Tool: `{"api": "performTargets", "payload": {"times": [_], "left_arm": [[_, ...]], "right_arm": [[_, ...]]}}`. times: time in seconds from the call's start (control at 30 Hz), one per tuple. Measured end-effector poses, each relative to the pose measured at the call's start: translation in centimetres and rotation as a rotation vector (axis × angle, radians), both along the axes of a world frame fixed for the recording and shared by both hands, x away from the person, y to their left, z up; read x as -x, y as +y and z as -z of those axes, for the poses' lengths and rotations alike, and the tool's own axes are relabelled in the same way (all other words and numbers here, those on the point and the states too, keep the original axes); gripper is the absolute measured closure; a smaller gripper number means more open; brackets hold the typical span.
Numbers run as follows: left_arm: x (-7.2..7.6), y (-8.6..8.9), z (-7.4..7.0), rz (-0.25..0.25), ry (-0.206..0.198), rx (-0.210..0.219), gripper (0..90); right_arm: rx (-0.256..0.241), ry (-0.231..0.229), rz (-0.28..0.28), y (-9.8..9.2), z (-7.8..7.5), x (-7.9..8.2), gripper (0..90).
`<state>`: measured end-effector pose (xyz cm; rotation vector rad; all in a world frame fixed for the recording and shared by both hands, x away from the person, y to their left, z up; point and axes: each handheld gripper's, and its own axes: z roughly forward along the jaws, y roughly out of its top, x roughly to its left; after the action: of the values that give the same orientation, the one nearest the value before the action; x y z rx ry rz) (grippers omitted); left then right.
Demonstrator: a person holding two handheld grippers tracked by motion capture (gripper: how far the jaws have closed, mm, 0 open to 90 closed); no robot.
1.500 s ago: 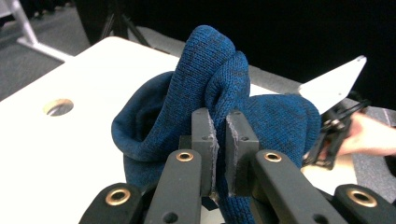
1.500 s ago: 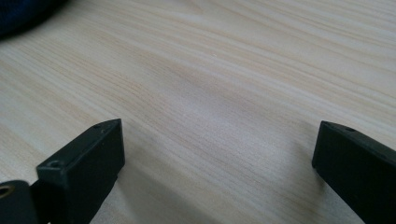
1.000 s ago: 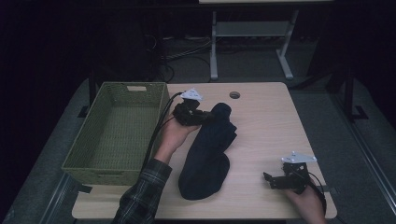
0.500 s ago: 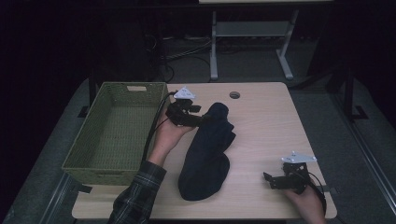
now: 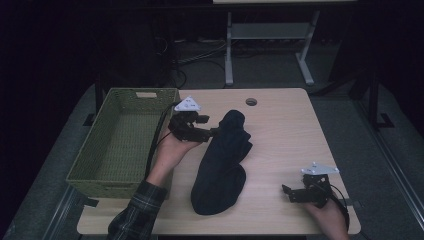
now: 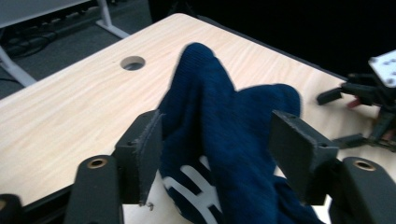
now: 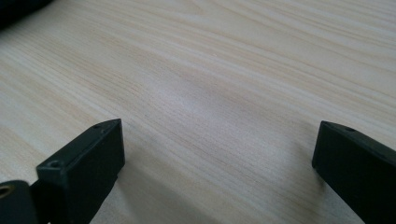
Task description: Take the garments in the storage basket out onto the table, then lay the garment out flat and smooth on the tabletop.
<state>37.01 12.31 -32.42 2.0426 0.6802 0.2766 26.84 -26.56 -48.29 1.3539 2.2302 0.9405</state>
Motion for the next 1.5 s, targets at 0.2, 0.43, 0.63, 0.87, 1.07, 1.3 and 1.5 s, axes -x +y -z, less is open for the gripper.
{"api": "performTargets", "payload": {"times": [0.2,0.43,0.63,0.87,1.07,1.3,1.5], "left_arm": [[1.7,-0.3,0.5,0.017,-0.017,-0.004,45.7],[2.8,-0.8,1.7,0.069,0.021,-0.004,81.0],[2.9,-2.3,3.8,0.062,0.053,-0.071,89.7],[2.1,-1.8,4.4,-0.054,0.065,-0.173,89.7],[1.8,-1.0,4.4,-0.092,0.067,-0.174,89.6],[2.3,-0.6,3.9,-0.102,0.048,-0.161,89.6],[3.3,-0.7,4.1,-0.074,0.053,-0.110,80.0]], "right_arm": [[0.000,-0.001,-0.001,0.0,0.0,0.0,2.0],[0.000,-0.001,0.000,0.0,0.0,0.0,2.0],[0.000,-0.002,0.000,0.0,0.0,0.0,2.0],[0.002,-0.002,0.001,0.0,0.0,0.0,2.0],[0.003,-0.001,0.000,0.0,0.0,0.0,2.1],[0.001,-0.001,0.001,0.0,0.0,0.0,2.0],[0.007,0.004,-0.009,0.0,-0.2,0.0,8.5]]}}
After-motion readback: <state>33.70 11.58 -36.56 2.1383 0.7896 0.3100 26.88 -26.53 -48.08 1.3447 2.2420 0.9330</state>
